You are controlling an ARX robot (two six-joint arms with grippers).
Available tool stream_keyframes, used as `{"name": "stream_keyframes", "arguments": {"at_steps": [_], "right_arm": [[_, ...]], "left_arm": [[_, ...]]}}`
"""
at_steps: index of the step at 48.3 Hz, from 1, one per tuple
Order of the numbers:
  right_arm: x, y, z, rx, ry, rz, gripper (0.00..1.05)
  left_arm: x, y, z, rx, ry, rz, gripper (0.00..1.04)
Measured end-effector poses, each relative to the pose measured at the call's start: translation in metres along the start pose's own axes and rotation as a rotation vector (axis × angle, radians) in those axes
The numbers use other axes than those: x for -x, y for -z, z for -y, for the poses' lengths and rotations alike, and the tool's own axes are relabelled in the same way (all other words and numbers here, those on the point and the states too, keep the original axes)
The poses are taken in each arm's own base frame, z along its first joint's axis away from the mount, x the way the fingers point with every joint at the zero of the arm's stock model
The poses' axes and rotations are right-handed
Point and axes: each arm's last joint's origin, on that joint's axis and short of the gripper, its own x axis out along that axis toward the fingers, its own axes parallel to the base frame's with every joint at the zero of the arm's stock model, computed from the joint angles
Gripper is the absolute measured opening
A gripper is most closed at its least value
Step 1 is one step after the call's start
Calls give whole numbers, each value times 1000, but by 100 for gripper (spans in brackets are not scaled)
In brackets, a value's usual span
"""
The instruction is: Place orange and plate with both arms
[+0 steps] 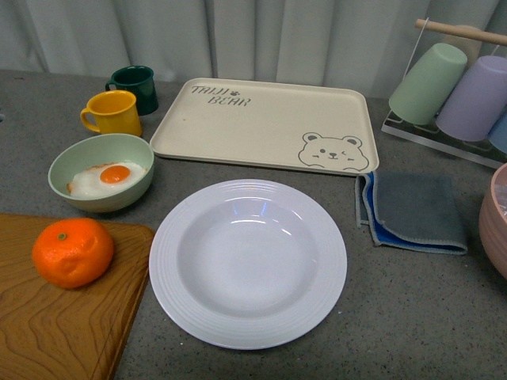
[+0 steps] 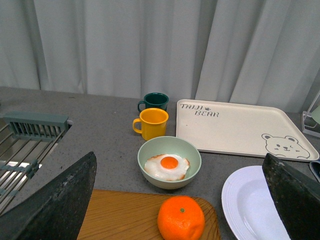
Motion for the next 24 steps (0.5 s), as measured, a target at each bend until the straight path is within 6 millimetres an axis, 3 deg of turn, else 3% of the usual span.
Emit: {"name": "stream_keyframes", "arguments": {"at_steps": [24], "right_arm": [[0,0,0,0,0,0,95]], "left_arm": [[0,0,0,0,0,0,98]]}}
